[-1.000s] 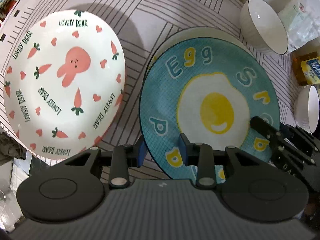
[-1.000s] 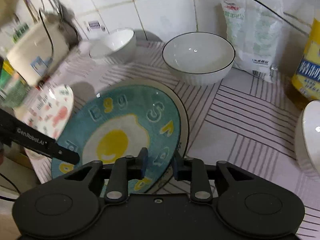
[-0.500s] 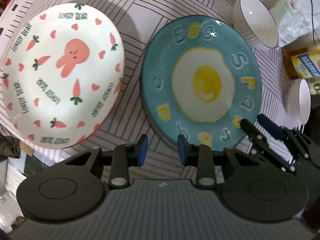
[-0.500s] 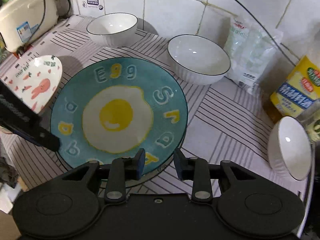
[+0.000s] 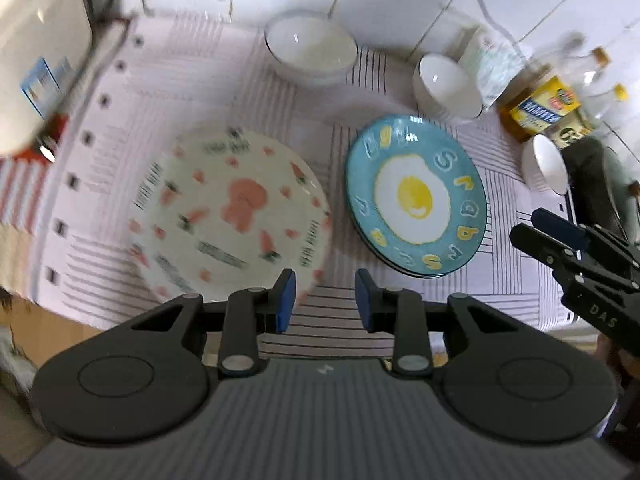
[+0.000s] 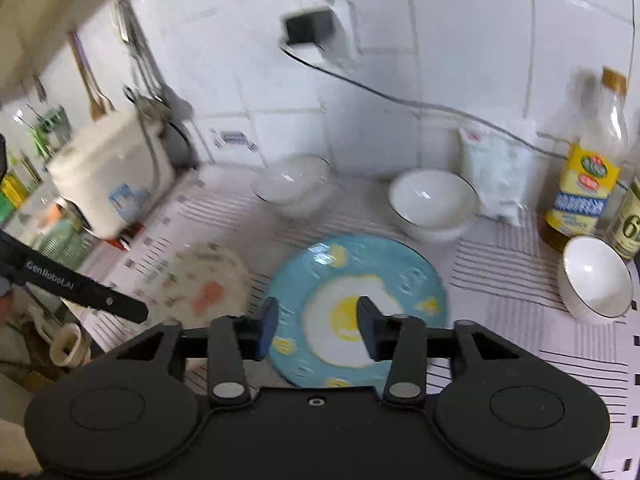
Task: Organize plates and bowls
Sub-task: 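Grasp the pink-bunny plate rim with both grippers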
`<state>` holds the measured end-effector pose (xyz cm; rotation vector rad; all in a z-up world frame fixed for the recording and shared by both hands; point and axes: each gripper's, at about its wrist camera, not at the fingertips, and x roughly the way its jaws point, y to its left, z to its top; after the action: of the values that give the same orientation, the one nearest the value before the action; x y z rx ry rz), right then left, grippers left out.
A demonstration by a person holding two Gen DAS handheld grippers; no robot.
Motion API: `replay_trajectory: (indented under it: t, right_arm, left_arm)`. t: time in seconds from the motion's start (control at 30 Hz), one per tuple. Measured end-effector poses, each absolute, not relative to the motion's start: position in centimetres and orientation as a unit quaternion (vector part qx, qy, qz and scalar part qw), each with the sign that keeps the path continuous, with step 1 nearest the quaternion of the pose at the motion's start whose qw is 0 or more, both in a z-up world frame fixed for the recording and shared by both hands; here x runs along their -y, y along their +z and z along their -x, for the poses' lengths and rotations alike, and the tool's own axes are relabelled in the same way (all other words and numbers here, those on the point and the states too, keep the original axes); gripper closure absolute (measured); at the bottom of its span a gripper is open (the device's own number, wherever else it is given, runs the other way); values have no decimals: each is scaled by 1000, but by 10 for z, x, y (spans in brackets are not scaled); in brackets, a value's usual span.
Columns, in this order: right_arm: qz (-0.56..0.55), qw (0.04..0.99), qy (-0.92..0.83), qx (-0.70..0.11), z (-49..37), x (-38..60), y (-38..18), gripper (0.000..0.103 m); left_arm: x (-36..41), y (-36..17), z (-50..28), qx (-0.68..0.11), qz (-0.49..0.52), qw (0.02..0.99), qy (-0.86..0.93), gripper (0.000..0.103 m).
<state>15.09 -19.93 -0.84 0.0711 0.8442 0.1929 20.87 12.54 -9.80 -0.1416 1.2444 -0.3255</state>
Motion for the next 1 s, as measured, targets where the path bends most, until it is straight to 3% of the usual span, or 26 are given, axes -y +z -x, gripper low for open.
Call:
replay_trajectory:
  t: [0.13,0.53,0.77,1.0]
  right_arm:
    - [-47,911,96,-397,-141,162,-8,38]
    - [-83,898,91,-422,-138,70,-71,35]
    - [-137,866,43,-479,-152,70,-129,36]
    - [-212,853,13,-476,-155,71,-154,48]
  left_arm:
    - [-161,-84,-207,-550,27,818,-168,69]
    - [-244,-139,-251,-559,-6,808,-186,60]
    - [-257,-193,-277,-581,-22,794,-178,56]
    - [-250,-223,-290,-590,-25,782,-197,56]
